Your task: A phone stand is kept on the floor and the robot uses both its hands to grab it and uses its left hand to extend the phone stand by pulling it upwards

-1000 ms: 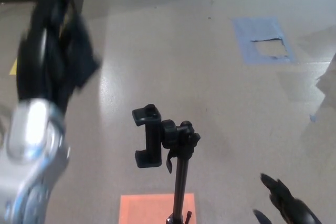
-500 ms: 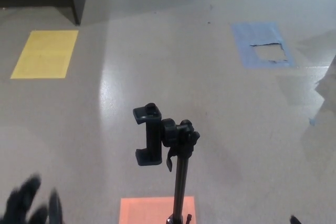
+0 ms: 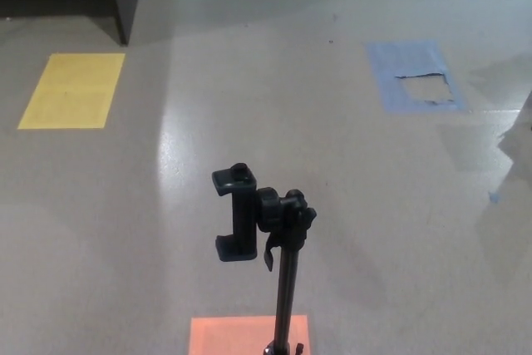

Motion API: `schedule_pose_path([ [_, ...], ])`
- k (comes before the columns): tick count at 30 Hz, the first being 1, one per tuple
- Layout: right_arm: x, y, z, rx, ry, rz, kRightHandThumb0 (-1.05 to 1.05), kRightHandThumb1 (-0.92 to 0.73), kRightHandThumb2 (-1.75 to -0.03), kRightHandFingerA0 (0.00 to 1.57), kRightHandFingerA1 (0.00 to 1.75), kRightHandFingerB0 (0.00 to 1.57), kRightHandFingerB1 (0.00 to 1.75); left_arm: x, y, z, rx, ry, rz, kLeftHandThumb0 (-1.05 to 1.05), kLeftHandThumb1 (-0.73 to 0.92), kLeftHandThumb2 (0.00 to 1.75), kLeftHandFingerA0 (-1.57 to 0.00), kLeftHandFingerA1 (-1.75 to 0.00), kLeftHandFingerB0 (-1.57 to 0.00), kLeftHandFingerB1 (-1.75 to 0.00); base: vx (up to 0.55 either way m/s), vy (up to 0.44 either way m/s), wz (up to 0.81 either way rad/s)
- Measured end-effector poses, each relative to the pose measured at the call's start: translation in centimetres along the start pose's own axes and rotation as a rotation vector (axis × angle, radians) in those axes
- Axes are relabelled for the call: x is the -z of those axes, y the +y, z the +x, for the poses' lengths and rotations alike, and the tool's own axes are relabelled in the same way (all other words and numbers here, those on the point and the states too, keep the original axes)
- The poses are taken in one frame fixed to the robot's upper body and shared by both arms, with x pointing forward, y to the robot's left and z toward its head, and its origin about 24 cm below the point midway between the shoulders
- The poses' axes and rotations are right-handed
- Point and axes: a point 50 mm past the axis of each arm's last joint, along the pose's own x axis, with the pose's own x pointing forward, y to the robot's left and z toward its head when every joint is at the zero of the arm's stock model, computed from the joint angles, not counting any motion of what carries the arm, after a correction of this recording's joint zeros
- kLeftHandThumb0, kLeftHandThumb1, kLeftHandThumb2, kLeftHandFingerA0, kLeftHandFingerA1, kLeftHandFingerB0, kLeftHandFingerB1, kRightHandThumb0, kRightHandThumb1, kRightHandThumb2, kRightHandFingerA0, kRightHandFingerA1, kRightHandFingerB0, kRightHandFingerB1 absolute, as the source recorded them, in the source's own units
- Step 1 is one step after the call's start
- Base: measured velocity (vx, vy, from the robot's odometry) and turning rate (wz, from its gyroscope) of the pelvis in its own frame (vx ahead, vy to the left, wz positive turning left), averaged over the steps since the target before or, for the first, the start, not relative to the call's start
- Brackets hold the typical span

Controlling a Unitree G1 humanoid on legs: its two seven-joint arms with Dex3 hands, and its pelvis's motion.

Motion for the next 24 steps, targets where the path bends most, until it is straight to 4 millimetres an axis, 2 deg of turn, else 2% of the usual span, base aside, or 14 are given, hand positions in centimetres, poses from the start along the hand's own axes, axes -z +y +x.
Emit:
schedule_pose_path([
  [1,0.0,0.0,-0.1,0.003,-0.002,-0.003,-1.05,-0.66,-0.66,0.00,0.00,0.00,0.00,0.3,0.2,-0.2,-0.005,0.002,0.000,-0.38,0.37,1.01,0.00,-0.49,0.00,-0.47,0.00,0.000,0.00],
  [4,0.0,-0.1,-0.3,0.009,-0.008,-0.014,-1.05,-0.75,-0.68,0.00,0.00,0.00,0.00,0.9,0.8,-0.7,-0.017,0.005,0.001,-0.39,0.34,0.99,0.00,-0.49,0.00,-0.47,0.00,0.000,0.00],
  [5,0.0,-0.2,-0.4,0.011,-0.009,-0.019,-1.05,-0.83,-0.71,0.00,0.00,0.00,0.00,1.1,1.0,-0.8,-0.021,0.005,0.002,-0.87,0.79,0.64,-0.19,-0.29,-0.18,-0.28,0.00,0.000,0.00],
  [6,0.0,-0.2,-0.6,0.012,-0.011,-0.026,-1.05,-0.88,-0.68,0.00,0.00,0.00,0.00,1.3,1.1,-1.0,-0.024,0.004,0.001,-0.75,0.78,0.65,-0.26,-0.31,-0.20,-0.27,0.00,0.000,0.00],
  [7,0.0,-0.3,-0.6,0.013,-0.011,-0.028,-1.05,-0.88,-0.68,0.00,0.00,0.00,0.00,1.4,1.2,-1.0,-0.026,0.004,0.001,-0.75,0.78,0.65,-0.26,-0.31,-0.20,-0.27,0.00,0.000,0.00],
  [8,0.1,-0.4,-0.8,0.017,-0.013,-0.036,-1.05,-0.90,-0.69,0.00,0.00,0.00,0.00,1.6,1.5,-1.2,-0.030,0.000,0.000,-0.76,0.63,0.94,-0.23,-0.44,-0.15,-0.41,0.00,0.000,0.00],
  [12,0.0,-0.6,-1.1,0.026,-0.023,-0.047,-1.05,-0.89,-0.69,0.00,0.00,0.00,0.00,1.9,1.9,-1.6,-0.034,-0.018,-0.005,-0.76,0.63,0.96,-0.26,-0.46,-0.16,-0.41,0.00,0.000,0.00],
  [18,-0.1,-0.9,-1.5,0.038,-0.038,-0.064,-1.05,-0.85,-0.66,0.00,0.00,0.00,0.00,2.1,2.3,-1.9,-0.035,-0.057,-0.015,-0.79,0.63,0.94,-0.28,-0.45,-0.19,-0.41,0.00,0.000,0.00],
  [19,-0.1,-0.9,-1.6,0.039,-0.039,-0.066,-1.05,-0.83,-0.68,0.00,0.00,0.00,0.00,2.1,2.3,-1.9,-0.035,-0.062,-0.016,-0.76,0.78,0.65,-0.36,-0.32,-0.25,-0.29,0.00,0.000,0.00],
  [24,-0.2,-1.3,-1.9,0.047,-0.049,-0.084,-1.05,-0.82,-0.67,0.00,0.00,0.00,0.00,2.0,2.7,-2.1,-0.038,-0.102,-0.025,-0.75,0.78,0.65,-0.36,-0.32,-0.26,-0.29,0.00,0.000,0.00],
])
